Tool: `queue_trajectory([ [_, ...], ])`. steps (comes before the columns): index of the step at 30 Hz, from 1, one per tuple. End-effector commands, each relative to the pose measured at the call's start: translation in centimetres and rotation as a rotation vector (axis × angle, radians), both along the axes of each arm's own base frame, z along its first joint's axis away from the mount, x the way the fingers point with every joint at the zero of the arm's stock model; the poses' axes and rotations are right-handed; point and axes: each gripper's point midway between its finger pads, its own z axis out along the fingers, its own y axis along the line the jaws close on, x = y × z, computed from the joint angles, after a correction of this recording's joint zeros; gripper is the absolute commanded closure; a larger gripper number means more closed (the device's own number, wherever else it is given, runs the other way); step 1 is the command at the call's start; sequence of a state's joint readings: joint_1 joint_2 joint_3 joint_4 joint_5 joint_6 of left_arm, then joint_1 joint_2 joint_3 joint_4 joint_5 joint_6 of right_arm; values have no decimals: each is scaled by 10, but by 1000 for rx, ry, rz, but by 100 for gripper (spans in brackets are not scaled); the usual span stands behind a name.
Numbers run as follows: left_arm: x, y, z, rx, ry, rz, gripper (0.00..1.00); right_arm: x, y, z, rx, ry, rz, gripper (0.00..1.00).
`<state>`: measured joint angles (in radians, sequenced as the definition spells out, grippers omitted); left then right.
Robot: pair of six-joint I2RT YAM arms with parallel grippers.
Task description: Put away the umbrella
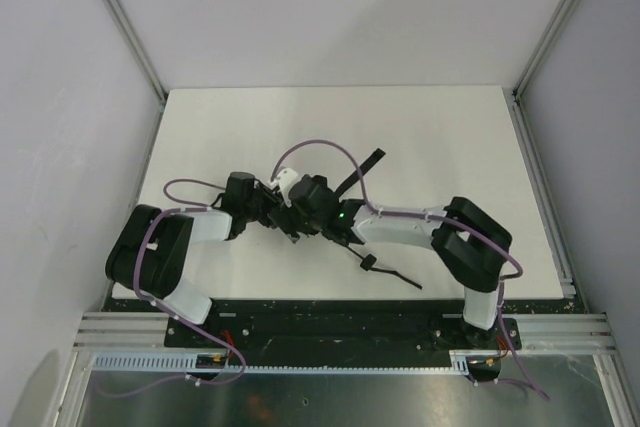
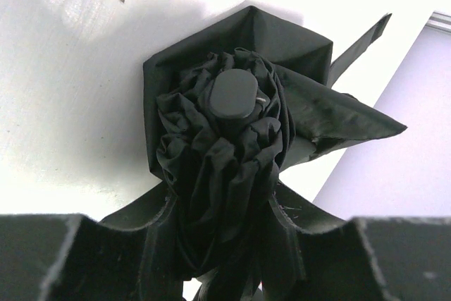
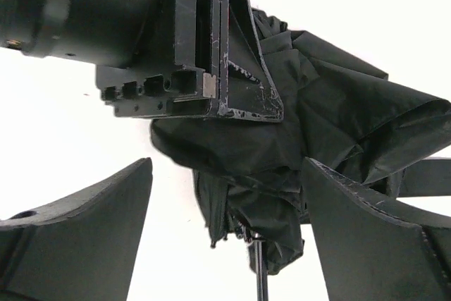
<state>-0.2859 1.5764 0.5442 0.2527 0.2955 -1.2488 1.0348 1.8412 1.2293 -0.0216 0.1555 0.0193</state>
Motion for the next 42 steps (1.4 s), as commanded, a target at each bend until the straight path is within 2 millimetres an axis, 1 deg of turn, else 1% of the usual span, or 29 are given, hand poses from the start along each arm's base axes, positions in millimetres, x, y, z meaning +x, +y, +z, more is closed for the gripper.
queue_trajectory([
  [1, -38, 29, -47, 165, 174, 24, 100, 35, -3, -5, -112, -203, -103, 16],
  [4, -37, 28, -46, 159, 176, 23, 100, 34, 0, -29, -155, -197, -97, 24],
  [6, -36, 27, -45, 154, 176, 22, 100, 31, -1, -51, -189, -172, -90, 30],
  [7, -36, 27, -44, 151, 175, 21, 100, 30, -3, -60, -203, -159, -91, 36],
  [10, -32, 25, -39, 148, 158, 19, 100, 28, -10, -81, -230, -108, -103, 60],
  [12, -27, 26, -34, 158, 126, 11, 100, 27, -14, -93, -226, -49, -103, 84],
  [13, -24, 26, -29, 163, 105, 6, 100, 26, -17, -99, -218, -11, -94, 92],
  [14, -20, 27, -25, 170, 80, -2, 94, 23, -18, -106, -198, 39, -80, 96],
  [16, -13, 29, -16, 176, 36, -16, 76, 16, -21, -122, -159, 162, -29, 99],
  [18, -7, 35, -7, 175, -3, -18, 55, 7, -23, -136, -99, 313, 34, 100],
  [20, -3, 44, 1, 167, -33, -4, 38, 0, -26, -144, -37, 440, 77, 100],
  [22, -1, 48, 10, 153, -65, 2, 17, -10, -27, -147, 25, 556, 113, 100],
  [23, 0, 49, 15, 148, -83, 2, 11, -14, -26, -148, 58, 611, 124, 100],
  [25, 1, 47, 25, 134, -115, -8, 4, -21, -24, -149, 121, 714, 130, 100],
  [27, 2, 46, 33, 121, -135, -13, 1, -27, -22, -150, 180, 808, 126, 100],
  [31, 1, 42, 33, 103, -131, -25, 1, -33, -13, -146, 285, 941, 125, 100],
  [35, 4, 32, 24, 83, -95, -52, 0, -29, -8, -144, 363, 1013, 105, 100],
  [38, 5, 27, 10, 89, -54, -50, 1, -26, -6, -141, 403, 1047, 94, 100],
  [40, 3, 24, -3, 91, -19, -46, 5, -24, -5, -138, 425, 1061, 91, 100],
  [42, 0, 23, -14, 84, 18, -39, 16, -21, -3, -132, 446, 1064, 91, 100],
])
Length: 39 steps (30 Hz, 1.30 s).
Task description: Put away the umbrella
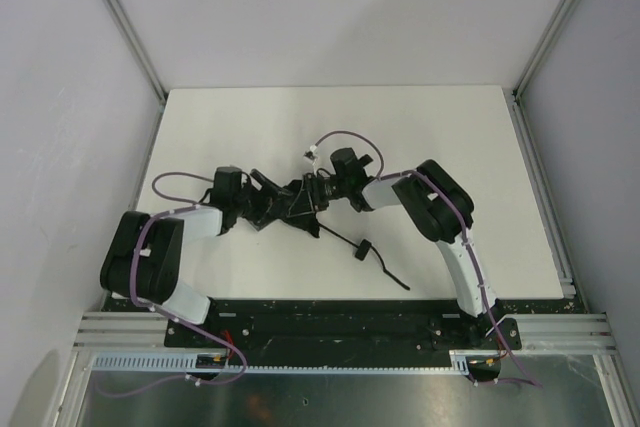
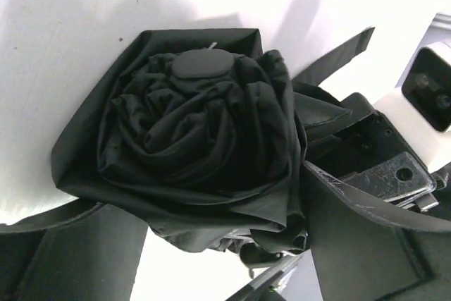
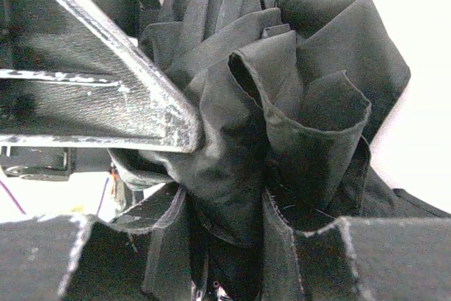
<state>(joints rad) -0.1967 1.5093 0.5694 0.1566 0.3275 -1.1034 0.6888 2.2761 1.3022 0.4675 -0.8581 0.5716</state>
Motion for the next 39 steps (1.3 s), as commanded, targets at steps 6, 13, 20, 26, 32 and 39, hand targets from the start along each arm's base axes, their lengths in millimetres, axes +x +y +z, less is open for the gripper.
queue_trajectory([
  [6, -12, -1, -43, 39, 100, 8, 68, -35, -19, -47, -119, 254, -7, 97],
  [13, -14, 3, -43, 63, 84, 10, 99, -18, -25, -13, -178, 75, -63, 54],
  [20, -16, 3, -42, 65, 83, 12, 100, 7, -44, 48, -352, -354, -180, 13],
  [26, -19, 3, -44, 63, 91, 12, 100, 15, -40, 66, -494, -681, -226, 1],
  [32, -20, 3, -44, 61, 92, 14, 100, 20, -15, 60, -634, -966, -267, 2],
  [39, -19, 1, -42, 47, 95, 12, 100, 36, -15, 9, -808, -1064, -299, 29],
])
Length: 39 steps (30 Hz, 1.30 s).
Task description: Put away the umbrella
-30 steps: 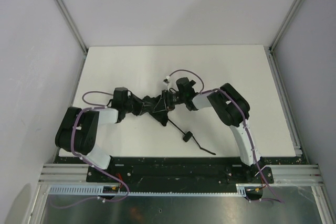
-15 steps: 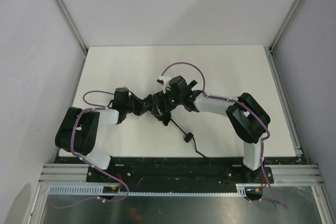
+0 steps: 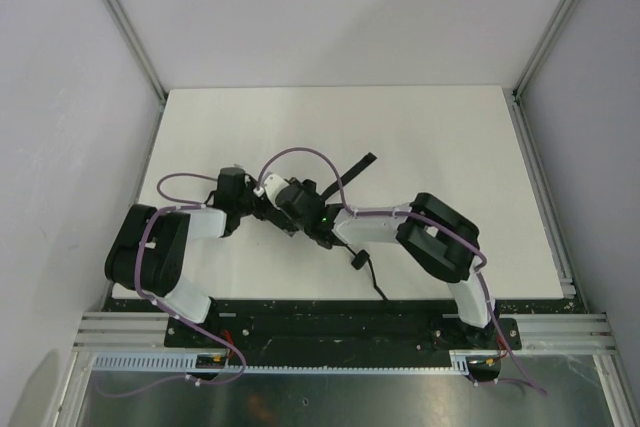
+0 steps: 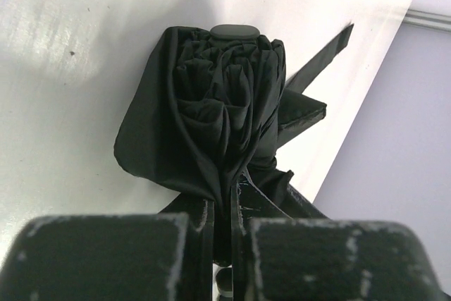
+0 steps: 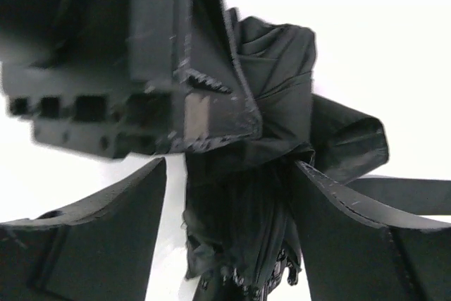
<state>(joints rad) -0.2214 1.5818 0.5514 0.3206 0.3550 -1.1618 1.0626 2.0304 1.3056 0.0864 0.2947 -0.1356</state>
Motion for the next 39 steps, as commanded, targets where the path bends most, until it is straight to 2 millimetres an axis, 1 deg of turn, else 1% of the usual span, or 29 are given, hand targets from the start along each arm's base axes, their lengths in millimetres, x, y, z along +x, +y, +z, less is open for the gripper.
queue_trajectory([
  [1, -28, 16, -39, 115, 130, 14, 100, 33, -16, -22, -104, -113, -115, 38],
  [4, -24, 16, -33, 120, 104, 9, 100, 38, -34, -51, -158, -61, -159, 72],
  [5, -22, 15, -31, 121, 96, 4, 100, 38, -41, -60, -171, -35, -171, 81],
  [7, -18, 13, -25, 117, 79, -8, 100, 35, -50, -76, -174, 24, -187, 94],
  [8, -17, 12, -22, 112, 71, -15, 99, 33, -53, -83, -172, 54, -189, 97],
  [9, -15, 10, -19, 109, 59, -24, 95, 29, -56, -89, -165, 86, -188, 99],
  [10, -12, 9, -14, 107, 41, -31, 90, 26, -58, -95, -157, 122, -188, 99],
  [12, -5, 9, -1, 105, -2, -43, 73, 19, -61, -105, -132, 196, -175, 100],
  [13, -1, 9, 7, 101, -27, -46, 63, 14, -61, -109, -110, 240, -169, 100],
  [14, 2, 11, 16, 98, -55, -48, 54, 11, -62, -112, -92, 278, -165, 100],
  [16, 10, 18, 35, 99, -115, -40, 43, 5, -61, -113, -43, 342, -153, 100],
  [19, 17, 36, 66, 130, -198, -8, 35, 3, -59, -110, 44, 444, -145, 100],
  [22, 21, 55, 92, 181, -269, 23, 32, 2, -60, -104, 124, 554, -145, 100],
  [24, 22, 64, 102, 207, -305, 39, 32, -1, -59, -101, 163, 613, -137, 100],
  [26, 23, 68, 105, 227, -321, 35, 31, -5, -56, -98, 212, 682, -127, 100],
  [28, 23, 64, 95, 210, -286, 7, 29, -8, -53, -97, 254, 738, -120, 100],
  [30, 24, 56, 83, 169, -233, -31, 19, -10, -51, -96, 282, 776, -114, 100],
  [32, 23, 50, 69, 130, -170, -39, 13, -11, -48, -96, 310, 806, -107, 100],
  [35, 27, 47, 58, 108, -128, -37, 11, -10, -48, -97, 329, 826, -108, 100],
  [37, 32, 42, 58, 97, -134, -53, 10, -10, -47, -96, 339, 835, -106, 100],
  [39, 37, 32, 59, 93, -148, -94, 10, -10, -46, -95, 347, 845, -100, 100],
])
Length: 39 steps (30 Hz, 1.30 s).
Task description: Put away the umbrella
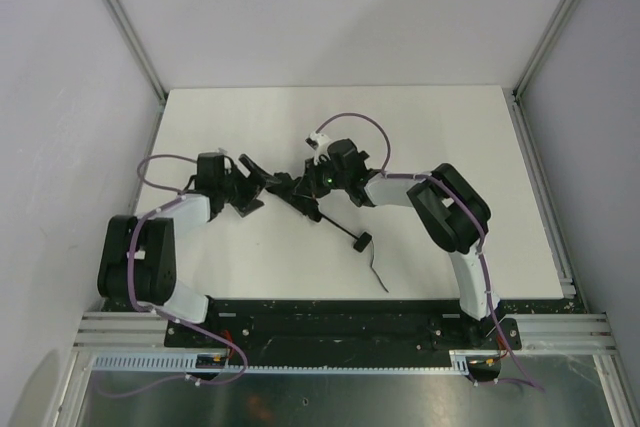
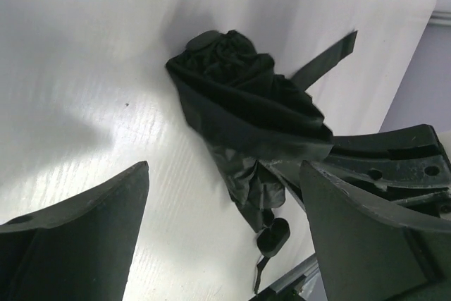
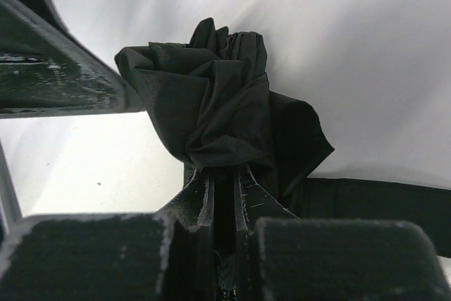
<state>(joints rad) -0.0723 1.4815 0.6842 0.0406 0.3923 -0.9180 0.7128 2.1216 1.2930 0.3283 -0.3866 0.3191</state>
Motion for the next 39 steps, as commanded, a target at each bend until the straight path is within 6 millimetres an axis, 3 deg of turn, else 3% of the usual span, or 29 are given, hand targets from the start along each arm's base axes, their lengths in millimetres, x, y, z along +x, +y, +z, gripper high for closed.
queue_trajectory([
  [1, 21, -24, 26, -44, -79, -88, 9, -70, -32, -93, -190, 337, 67, 100],
  [7, 15, -43, -10, -106, 89, -39, 7, -69, -32, -90, -171, 350, 76, 100],
  [11, 1, -52, -41, -132, 227, 18, 14, -68, -29, -84, -148, 346, 86, 100],
  [16, -20, -52, -72, -77, 306, 52, 30, -68, -20, -70, -98, 325, 130, 100],
  [21, -25, -42, -85, 9, 283, 32, 53, -64, -15, -54, -68, 284, 152, 97],
  [23, -27, -41, -87, 25, 276, 21, 57, -62, -13, -45, -77, 254, 152, 91],
  [25, -28, -41, -88, 31, 270, 14, 62, -58, -11, -34, -94, 212, 147, 78],
  [28, -28, -42, -88, 30, 256, 5, 70, -49, -10, -16, -147, 127, 115, 53],
  [32, -28, -42, -87, 33, 248, 0, 92, -43, -14, 4, -295, -19, 78, 21],
  [35, -29, -41, -86, 37, 242, 2, 98, -39, -16, 13, -410, -130, 40, 10],
  [39, -29, -42, -84, 36, 236, -3, 100, -34, -16, 23, -532, -286, -26, 5],
])
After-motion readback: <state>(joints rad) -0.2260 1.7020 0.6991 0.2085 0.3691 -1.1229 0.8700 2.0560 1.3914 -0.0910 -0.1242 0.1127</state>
